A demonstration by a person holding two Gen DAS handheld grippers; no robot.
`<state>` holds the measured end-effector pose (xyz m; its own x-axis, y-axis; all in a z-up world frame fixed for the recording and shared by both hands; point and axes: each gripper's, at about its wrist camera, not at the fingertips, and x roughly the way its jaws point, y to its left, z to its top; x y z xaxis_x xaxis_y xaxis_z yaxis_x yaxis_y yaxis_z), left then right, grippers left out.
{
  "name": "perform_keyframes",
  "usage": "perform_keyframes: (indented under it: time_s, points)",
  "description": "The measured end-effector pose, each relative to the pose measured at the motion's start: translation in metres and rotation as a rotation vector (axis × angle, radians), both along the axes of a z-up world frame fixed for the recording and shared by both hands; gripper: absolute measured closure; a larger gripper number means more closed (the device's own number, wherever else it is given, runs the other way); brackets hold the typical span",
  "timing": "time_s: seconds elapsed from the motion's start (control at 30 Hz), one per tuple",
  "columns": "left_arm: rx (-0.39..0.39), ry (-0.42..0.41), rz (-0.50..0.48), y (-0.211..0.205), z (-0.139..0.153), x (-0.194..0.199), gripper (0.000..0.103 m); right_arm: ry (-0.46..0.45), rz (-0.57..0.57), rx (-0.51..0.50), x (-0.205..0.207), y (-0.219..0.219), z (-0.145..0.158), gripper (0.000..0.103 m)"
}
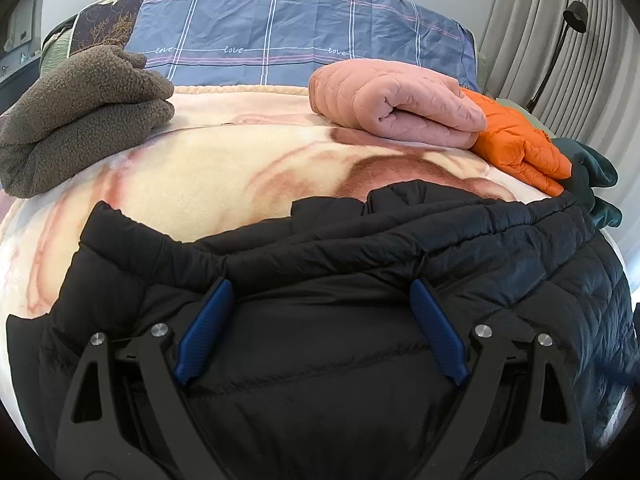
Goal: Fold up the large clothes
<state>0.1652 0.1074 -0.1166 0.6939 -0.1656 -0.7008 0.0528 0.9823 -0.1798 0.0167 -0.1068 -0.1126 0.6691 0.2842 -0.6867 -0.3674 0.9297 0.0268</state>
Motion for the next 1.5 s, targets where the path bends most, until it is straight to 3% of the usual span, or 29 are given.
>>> perform_keyframes:
  time_s: [0.1, 0.2, 0.33, 0.47, 0.57, 0.6, 0.73, 0.77, 0.87, 0.93, 1.0, 1.03, 1.07, 1.1, 1.13, 1.17, 1.3, 1.5]
  points:
    - [-0.003, -0.004, -0.013, -0.002, 0.000, 0.000, 0.010, 0.025, 0.016, -0.047, 0.005, 0.001, -0.020, 0.040]
    - [0.002, 0.001, -0.009, -0.003, -0.001, 0.001, 0.010, 0.066, 0.024, -0.032, 0.012, -0.001, -0.014, 0.039]
    - [0.003, -0.002, -0.006, -0.004, -0.001, -0.001, 0.010, 0.021, 0.033, -0.042, -0.025, -0.007, 0.005, 0.040]
    - [0.000, -0.004, -0.010, -0.004, 0.000, -0.001, 0.010, 0.027, 0.086, -0.127, -0.031, -0.007, -0.020, 0.034]
    - [0.007, -0.004, -0.007, -0.004, -0.001, -0.002, 0.010, 0.111, 0.092, -0.022, -0.019, -0.021, -0.001, 0.037]
    - [0.006, -0.003, -0.006, -0.004, -0.001, -0.002, 0.010, 0.093, 0.087, 0.036, -0.015, -0.031, 0.014, 0.037]
    - [0.004, -0.003, -0.007, -0.003, -0.001, -0.002, 0.010, -0.111, -0.041, -0.014, 0.021, -0.064, 0.064, 0.037]
    - [0.004, -0.004, -0.007, -0.003, -0.001, -0.002, 0.010, -0.129, -0.091, -0.017, 0.040, -0.076, 0.071, 0.037]
    - [0.004, -0.004, -0.007, -0.003, 0.000, -0.002, 0.010, -0.057, -0.213, 0.060, 0.095, -0.107, 0.075, 0.037]
    - [0.004, -0.004, -0.007, -0.003, 0.000, -0.002, 0.010, -0.029, -0.276, 0.072, 0.131, -0.121, 0.069, 0.037]
    - [0.004, -0.003, -0.007, -0.003, -0.001, -0.002, 0.010, -0.007, -0.337, 0.016, 0.161, -0.131, 0.054, 0.037]
    - [0.004, -0.003, -0.007, -0.003, -0.001, -0.002, 0.010, 0.036, -0.403, -0.059, 0.182, -0.139, 0.030, 0.037]
    - [0.004, -0.002, -0.008, -0.003, -0.001, -0.002, 0.010, 0.082, -0.422, -0.068, 0.186, -0.144, 0.012, 0.032]
    - [0.004, -0.003, -0.010, -0.003, -0.001, -0.002, 0.010, 0.190, -0.408, 0.060, 0.199, -0.160, -0.015, 0.030]
    - [0.008, -0.002, -0.010, -0.004, -0.001, -0.002, 0.010, 0.213, -0.414, 0.150, 0.199, -0.171, -0.024, 0.027]
    - [0.007, 0.001, -0.011, -0.003, -0.002, -0.001, 0.010, 0.208, -0.413, 0.189, 0.196, -0.176, -0.025, 0.027]
    - [-0.021, 0.008, -0.019, 0.000, -0.006, 0.002, 0.009, 0.169, -0.410, 0.126, 0.192, -0.167, -0.025, 0.026]
    - [-0.021, 0.010, -0.019, 0.000, -0.006, 0.003, 0.009, 0.153, -0.412, 0.116, 0.193, -0.166, -0.022, 0.025]
